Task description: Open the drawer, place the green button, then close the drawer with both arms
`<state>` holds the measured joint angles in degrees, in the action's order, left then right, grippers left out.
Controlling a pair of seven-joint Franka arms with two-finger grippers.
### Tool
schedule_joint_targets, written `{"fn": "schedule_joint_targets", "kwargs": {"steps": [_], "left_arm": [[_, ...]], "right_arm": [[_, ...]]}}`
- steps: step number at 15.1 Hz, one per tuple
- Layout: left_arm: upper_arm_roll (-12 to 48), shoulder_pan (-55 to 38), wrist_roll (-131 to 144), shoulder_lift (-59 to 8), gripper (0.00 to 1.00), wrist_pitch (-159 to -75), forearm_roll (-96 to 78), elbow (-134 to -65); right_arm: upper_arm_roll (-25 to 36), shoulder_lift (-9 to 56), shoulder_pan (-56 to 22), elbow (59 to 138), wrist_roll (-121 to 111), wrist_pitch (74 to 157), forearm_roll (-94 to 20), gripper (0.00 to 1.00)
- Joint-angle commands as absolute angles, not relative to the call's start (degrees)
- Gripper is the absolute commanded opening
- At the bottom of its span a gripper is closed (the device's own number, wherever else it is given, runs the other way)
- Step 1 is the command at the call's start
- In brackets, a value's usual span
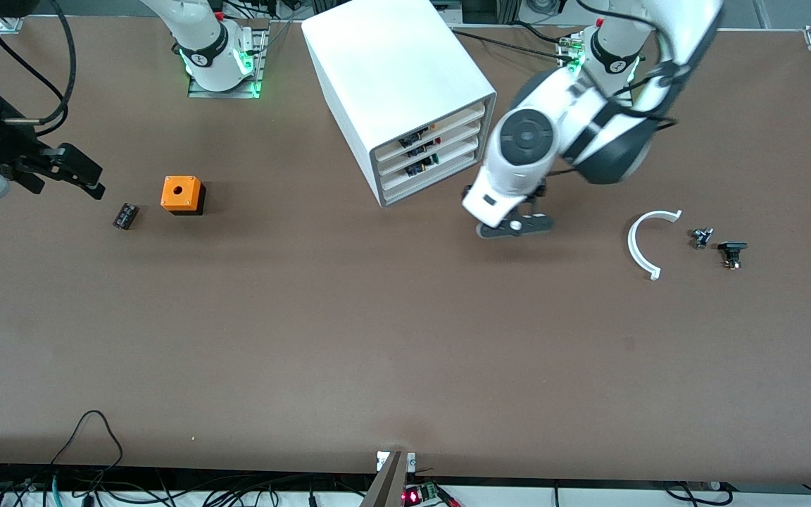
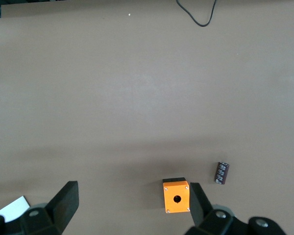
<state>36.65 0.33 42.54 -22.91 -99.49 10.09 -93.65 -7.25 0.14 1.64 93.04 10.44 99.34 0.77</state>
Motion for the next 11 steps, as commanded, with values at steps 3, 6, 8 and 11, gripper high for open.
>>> {"fn": "schedule_joint_targets", "kwargs": {"steps": [3,6,8,11], "left_arm": [[36.74,6.05,24.03,-18.12,1.00,-91.42,11.69,-86.67],[34.65,9.84,13.75,-12.86,1.00,-90.44,11.25,-86.39],[25.37,7.14,7.06,-9.16,1.00,-90.96,8.54,-87.44],[9.18,0.45,-1.28,-1.18,1.00,-96.90,-1.38,-95.66]], "right_arm": [[-9.41,-0.35,3.08,92.37,10.72,97.82,0.70,1.00],[-6.77,-0.35,0.97,92.37,10.81,97.82,0.70,1.00],[-6.59,-0.35,0.88,92.37,10.03,97.82,0.79,1.00],[-6.59,-0.35,0.88,92.37,8.62,96.69,1.14,1.00]]}}
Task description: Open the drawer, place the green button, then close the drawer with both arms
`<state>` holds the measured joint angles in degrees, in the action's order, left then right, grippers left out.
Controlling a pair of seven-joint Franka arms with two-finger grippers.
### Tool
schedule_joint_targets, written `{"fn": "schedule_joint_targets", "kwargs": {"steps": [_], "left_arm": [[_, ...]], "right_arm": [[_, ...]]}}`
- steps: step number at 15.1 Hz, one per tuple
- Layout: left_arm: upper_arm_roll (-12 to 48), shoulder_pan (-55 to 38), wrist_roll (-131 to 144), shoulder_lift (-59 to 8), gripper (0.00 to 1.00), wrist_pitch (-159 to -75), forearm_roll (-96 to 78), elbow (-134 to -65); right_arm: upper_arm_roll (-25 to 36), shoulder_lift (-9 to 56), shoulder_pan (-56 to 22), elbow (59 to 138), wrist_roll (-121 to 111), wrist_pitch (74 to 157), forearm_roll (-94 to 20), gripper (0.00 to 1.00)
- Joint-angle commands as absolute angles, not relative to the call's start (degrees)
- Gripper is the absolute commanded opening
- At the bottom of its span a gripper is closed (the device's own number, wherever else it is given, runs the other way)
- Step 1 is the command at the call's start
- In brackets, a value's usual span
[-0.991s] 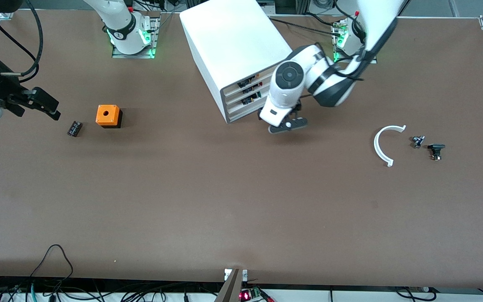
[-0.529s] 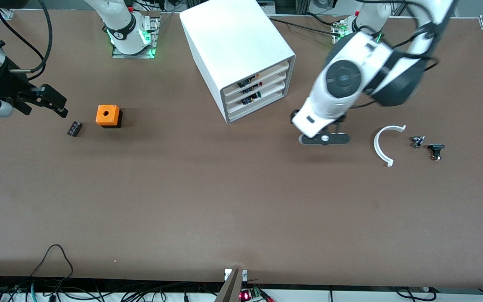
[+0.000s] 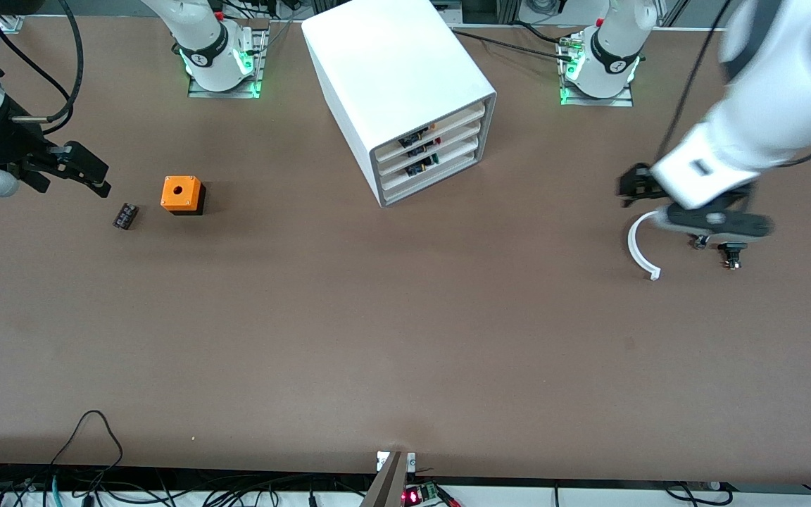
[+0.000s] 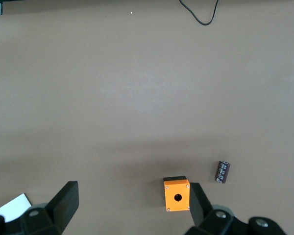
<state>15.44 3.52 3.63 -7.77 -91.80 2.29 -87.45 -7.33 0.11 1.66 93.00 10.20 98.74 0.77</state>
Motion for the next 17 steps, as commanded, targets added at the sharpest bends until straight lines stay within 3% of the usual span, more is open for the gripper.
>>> {"fn": "schedule_joint_targets", "kwargs": {"steps": [1,5,8,17], "left_arm": [[8.71,0.27,-0.62,1.29,1.00,-100.60,-1.49,-99.02],[1.24,-3.60,-1.23,3.08,1.00,-101.43,-1.41,-101.51],[1.49,-3.43,-1.05,2.82,1.00,-96.34,-1.14,-99.76],[3.07,-3.60,-0.35,2.64,1.00,-95.45,1.14,-98.88]], "right_arm": [[-6.59,-0.35,0.97,92.37,7.31,96.24,0.97,1.00],[-6.68,-0.44,0.88,92.29,6.69,95.27,0.79,1.00],[-6.68,-0.35,0.97,92.29,6.50,95.18,0.88,1.00],[-6.86,-0.09,0.88,92.29,6.42,95.71,1.14,1.00]]}}
